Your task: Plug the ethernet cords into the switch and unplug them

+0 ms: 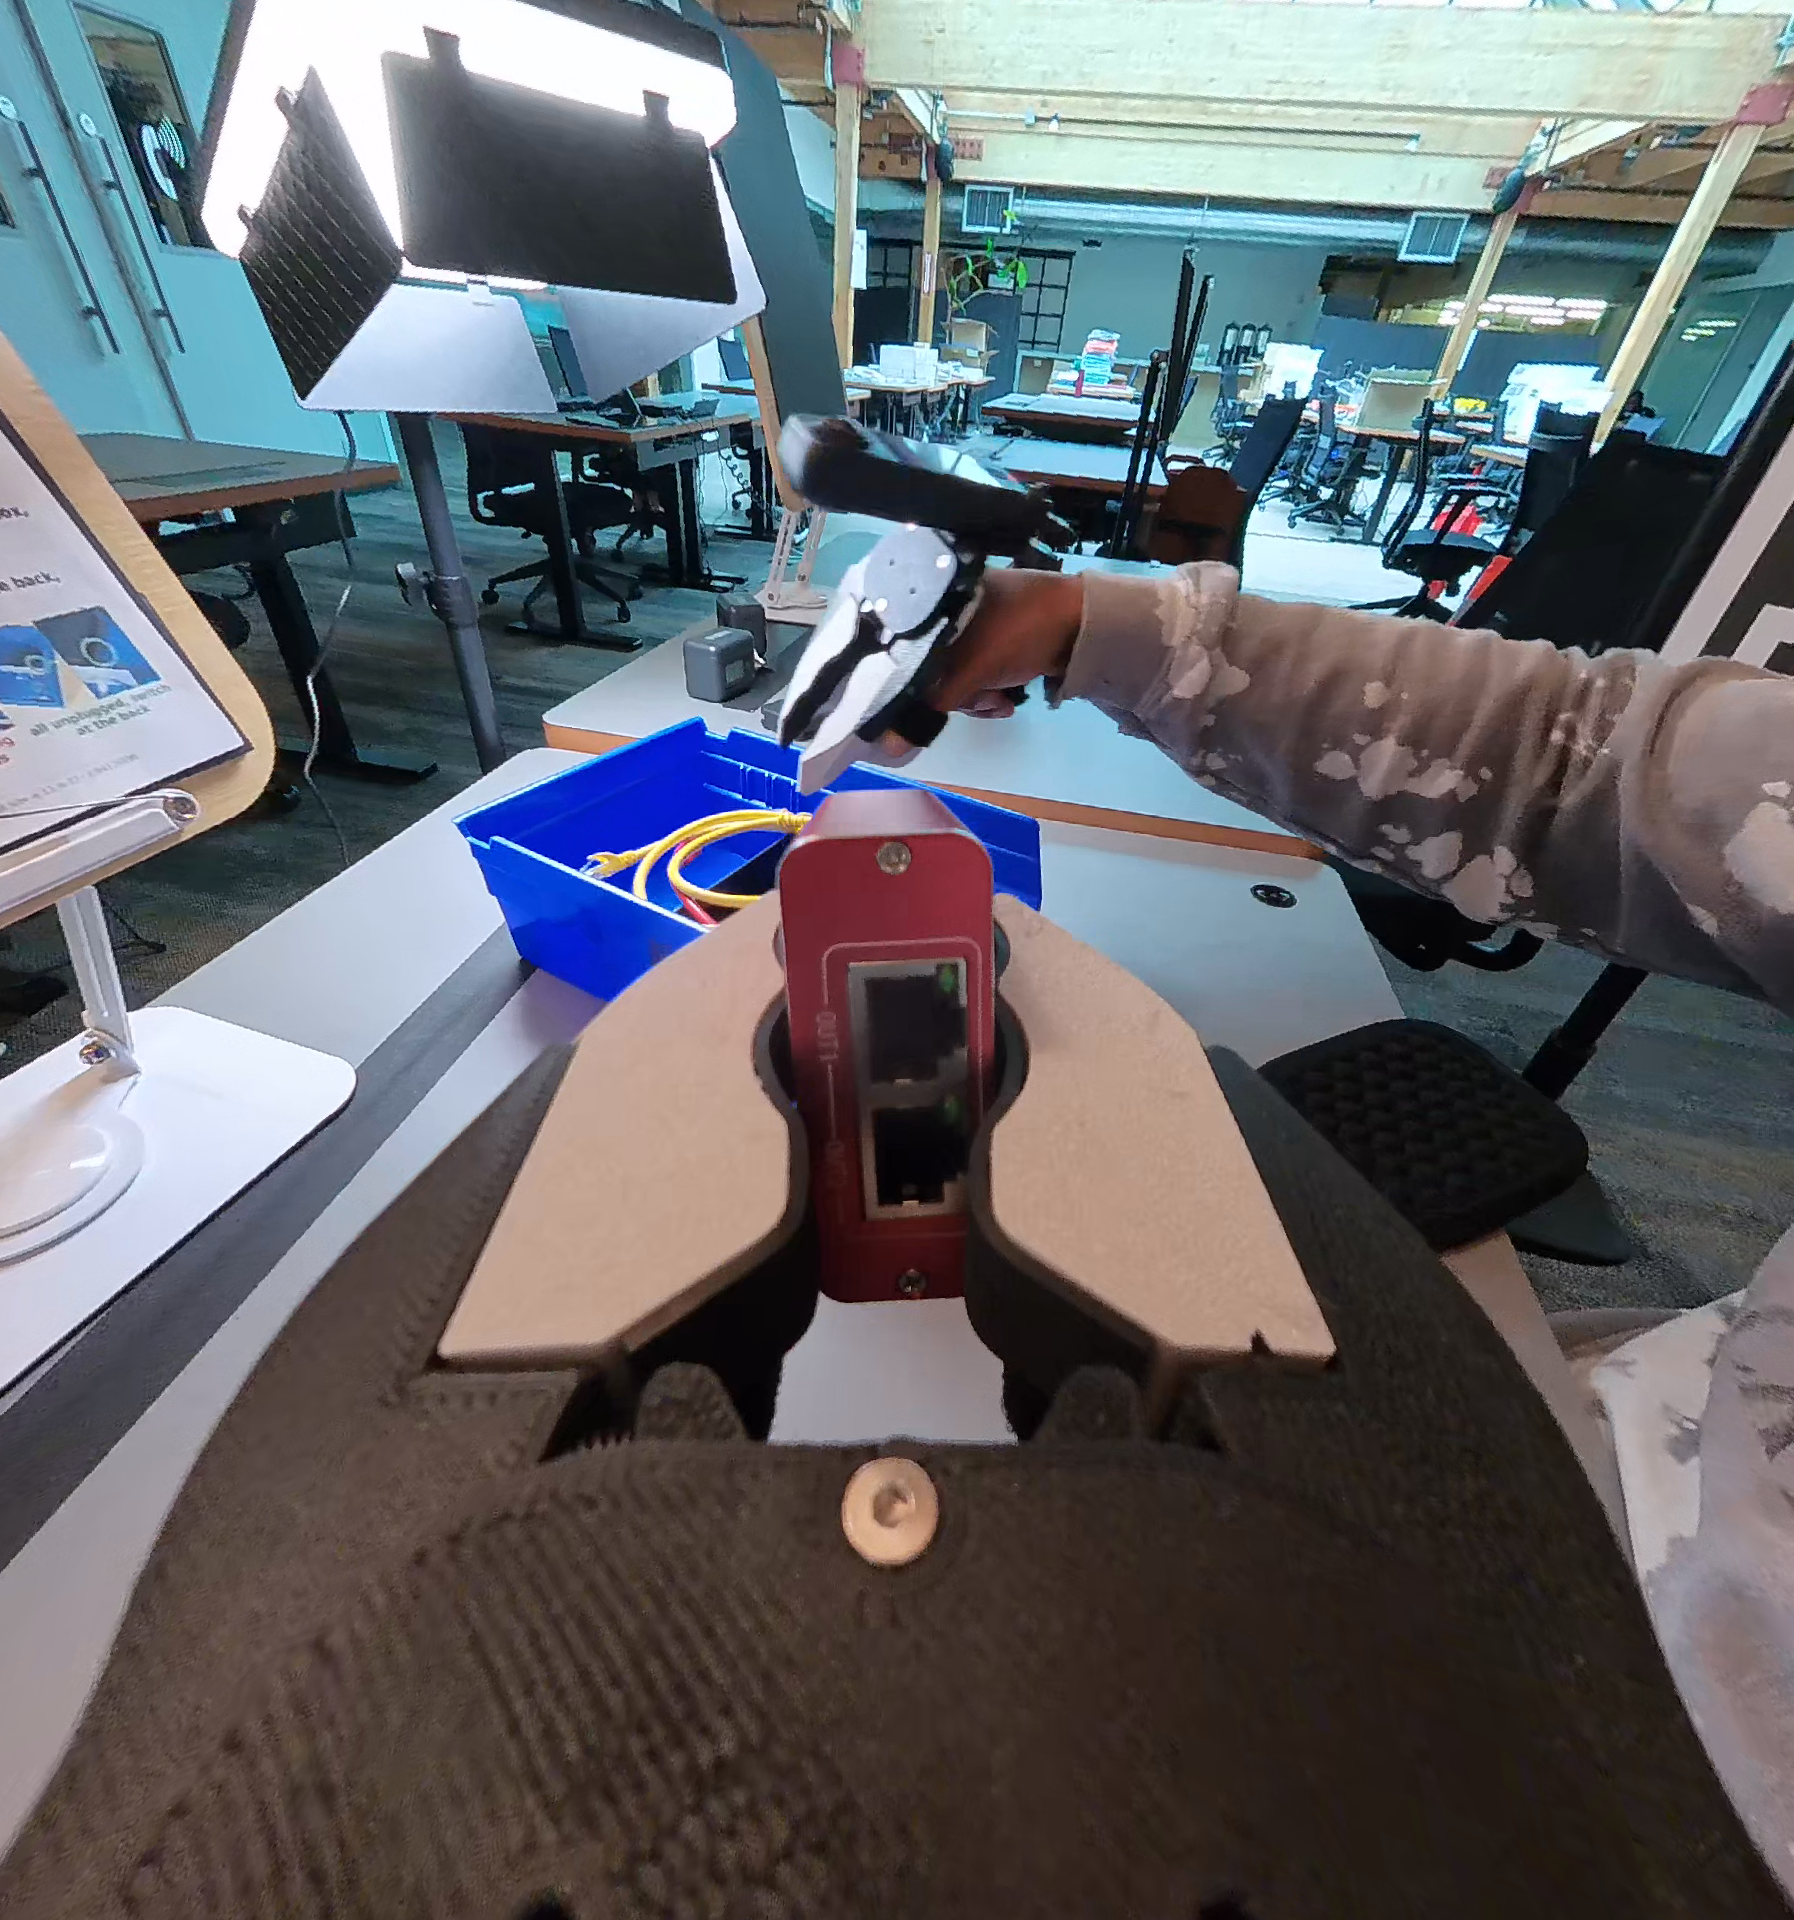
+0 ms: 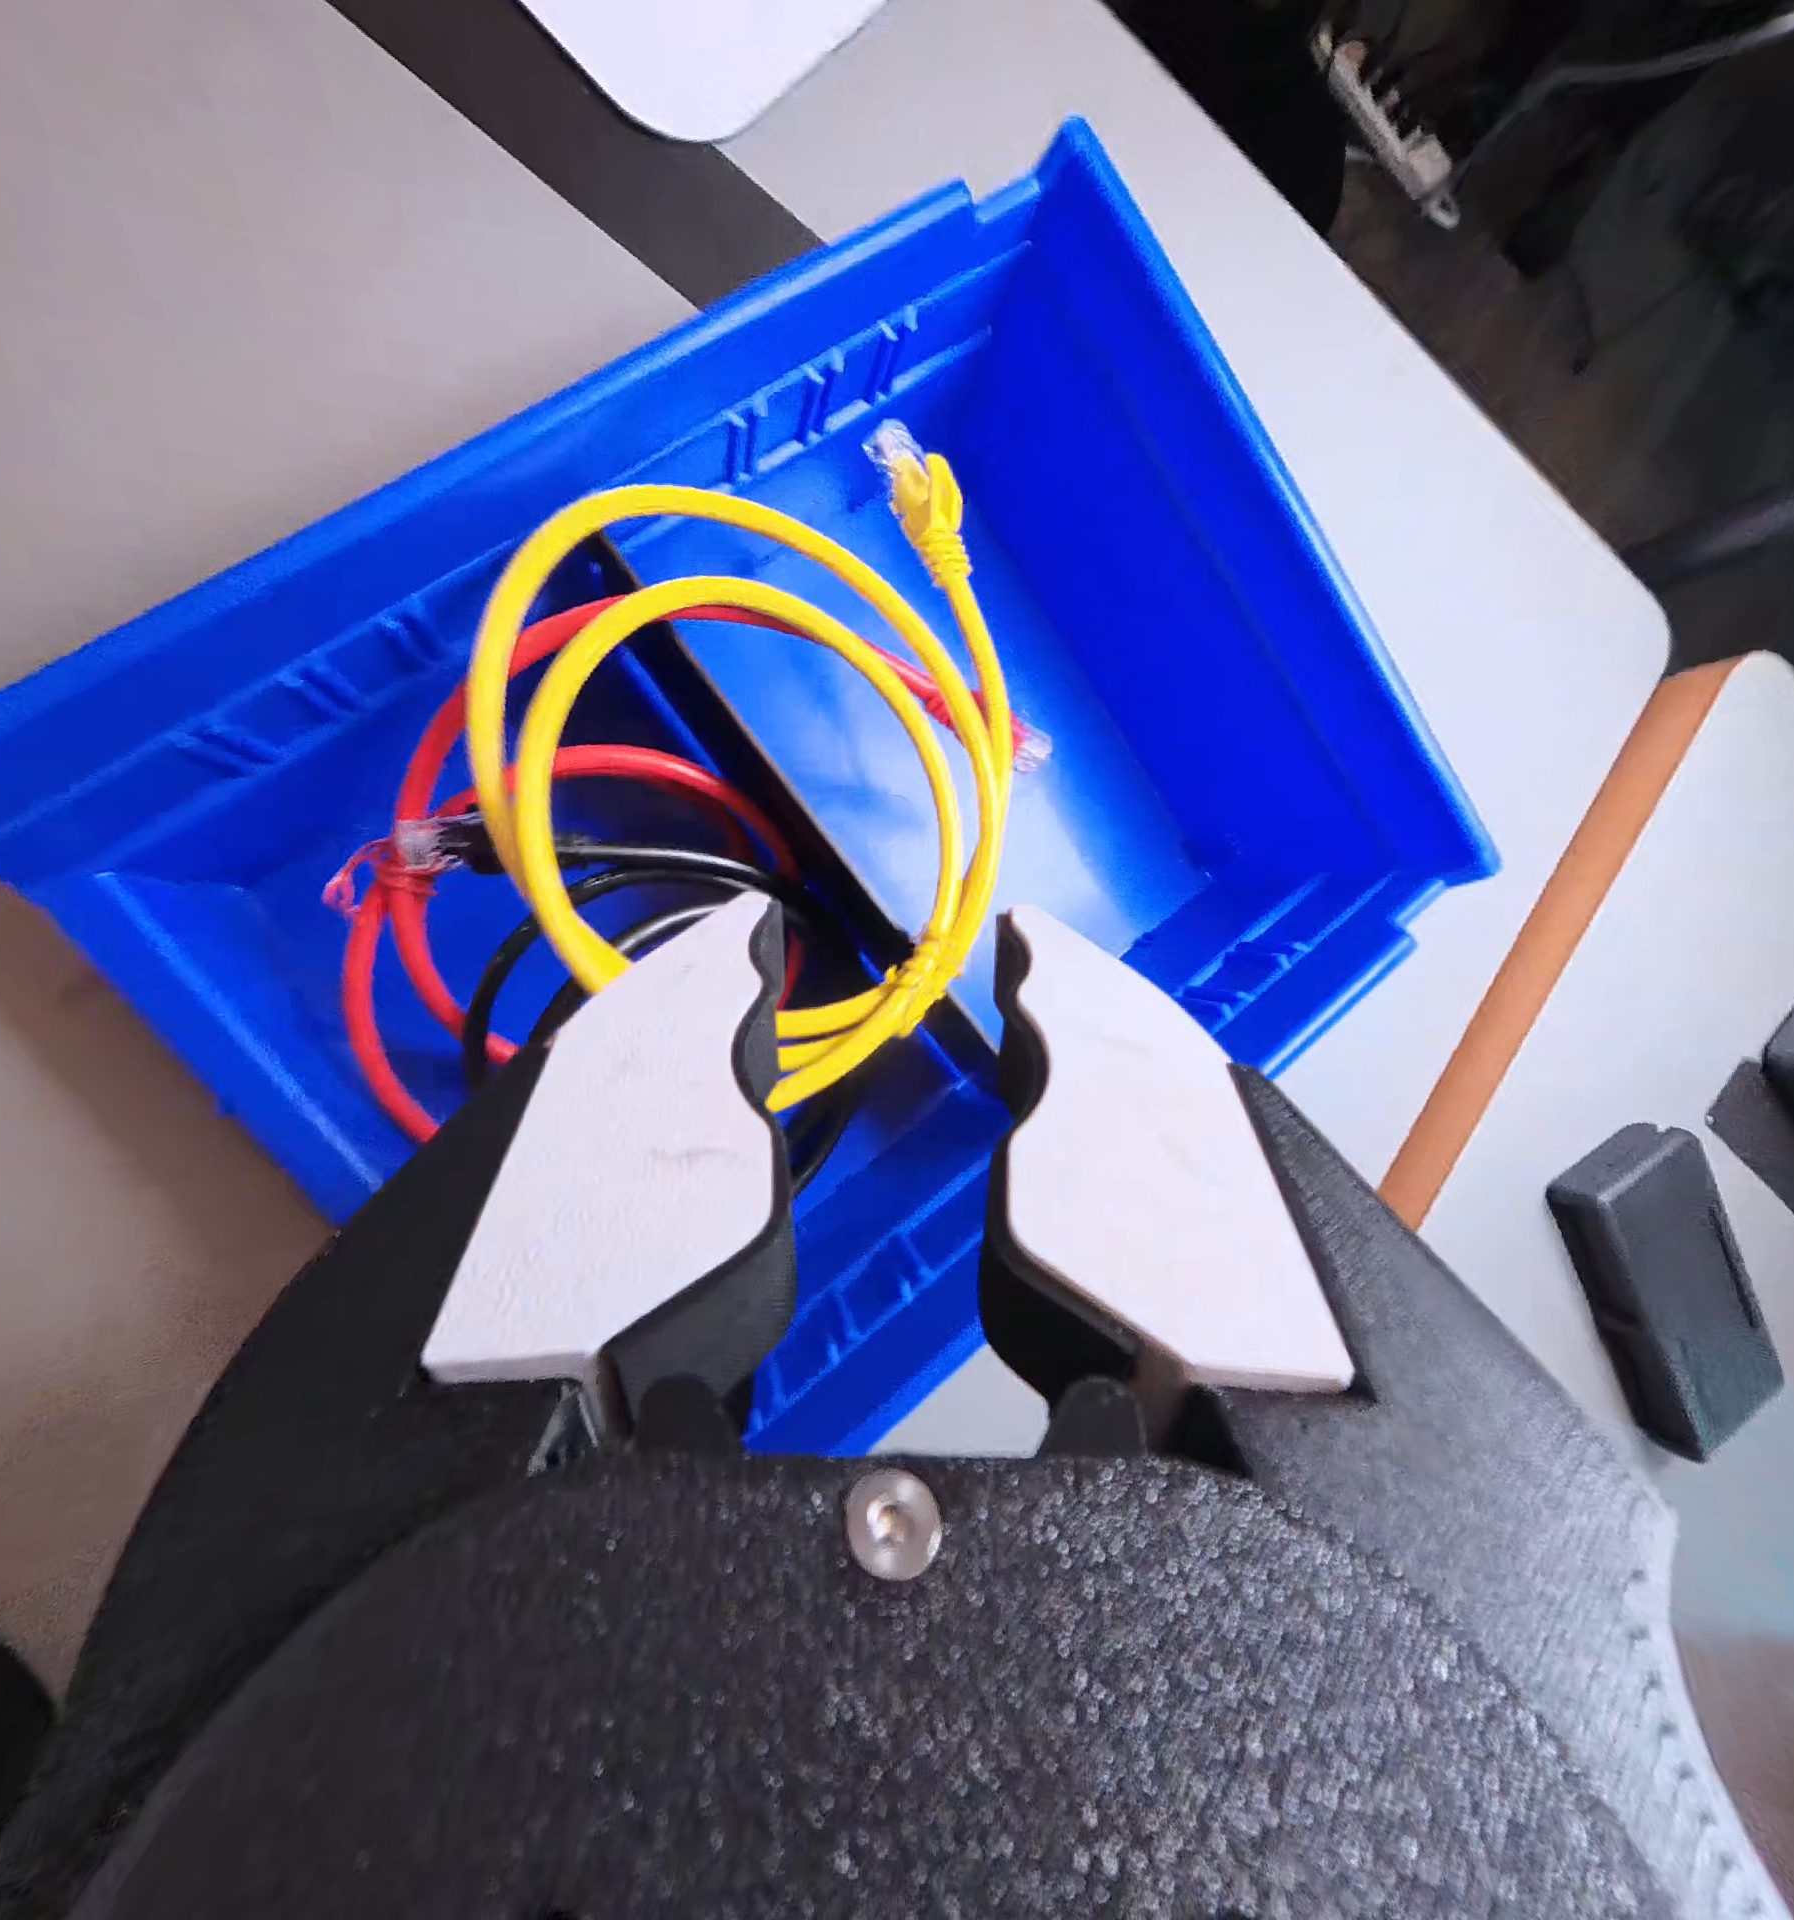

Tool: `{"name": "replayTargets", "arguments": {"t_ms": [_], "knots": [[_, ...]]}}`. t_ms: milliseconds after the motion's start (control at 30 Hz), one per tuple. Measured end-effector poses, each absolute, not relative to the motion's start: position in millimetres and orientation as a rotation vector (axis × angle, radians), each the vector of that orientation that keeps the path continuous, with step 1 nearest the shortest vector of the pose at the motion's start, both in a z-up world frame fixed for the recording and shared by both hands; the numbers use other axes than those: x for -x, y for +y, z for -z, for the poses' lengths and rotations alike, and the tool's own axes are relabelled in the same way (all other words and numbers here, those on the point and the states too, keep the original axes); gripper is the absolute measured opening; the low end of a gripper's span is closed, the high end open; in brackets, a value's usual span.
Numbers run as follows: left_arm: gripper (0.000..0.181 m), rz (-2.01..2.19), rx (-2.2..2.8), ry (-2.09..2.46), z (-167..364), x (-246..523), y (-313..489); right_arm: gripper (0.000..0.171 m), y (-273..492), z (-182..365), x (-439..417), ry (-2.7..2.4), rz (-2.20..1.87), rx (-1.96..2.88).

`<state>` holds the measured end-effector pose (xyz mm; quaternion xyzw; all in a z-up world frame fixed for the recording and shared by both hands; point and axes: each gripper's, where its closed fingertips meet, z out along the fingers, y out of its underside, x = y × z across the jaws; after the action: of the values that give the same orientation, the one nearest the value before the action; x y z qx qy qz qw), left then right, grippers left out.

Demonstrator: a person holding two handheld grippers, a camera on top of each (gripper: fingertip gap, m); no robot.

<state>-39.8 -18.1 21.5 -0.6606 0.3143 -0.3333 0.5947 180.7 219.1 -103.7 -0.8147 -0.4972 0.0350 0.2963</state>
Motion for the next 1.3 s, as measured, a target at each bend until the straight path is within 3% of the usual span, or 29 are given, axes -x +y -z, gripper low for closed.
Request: {"name": "replayTargets", "arguments": {"t_ms": [67, 233, 567, 733, 800, 1033, 1133, 1300], "knots": [[0.029, 0.772, 1.542, 0.736, -19.3, 38.0, -17.6, 0.042, 237.6, 120.9, -182.7, -1.305, -0.057, 2.251], [0.029, 0.781, 1.555, 0.747, -15.0, 37.1, -16.6, 0.018, 260.4, 161.0, -175.7, -1.276, -0.190, 2.401], [0.029, 0.823, 1.580, 0.705, -8.3, 41.2, -7.7, 0.011, 203.8, 83.5, -166.9, -1.593, -0.306, 1.878], [0.029, 0.808, 1.561, 0.739, -12.7, 27.0, -14.9, 0.016, 207.7, 128.0, -186.6, -1.636, 0.117, 1.818], [0.029, 0.797, 1.556, 0.753, -13.3, 23.5, -17.8, 0.030, 215.1, 132.6, -192.8, -1.625, 0.270, 1.794], [0.029, 0.763, 1.570, 0.748, -8.7, 24.7, -12.0, 0.042, 206.5, 67.8, -165.9, -1.434, 0.078, 1.702], [0.029, 0.694, 1.614, 0.720, -1.4, 25.7, -3.7, 0.045, 166.2, 38.9, -129.2, -1.400, -0.092, 1.565], [0.029, 0.664, 1.683, 0.650, 13.3, 17.6, 8.4, 0.053, 108.9, 31.1, -98.6, -1.491, 0.039, 1.427]]}}
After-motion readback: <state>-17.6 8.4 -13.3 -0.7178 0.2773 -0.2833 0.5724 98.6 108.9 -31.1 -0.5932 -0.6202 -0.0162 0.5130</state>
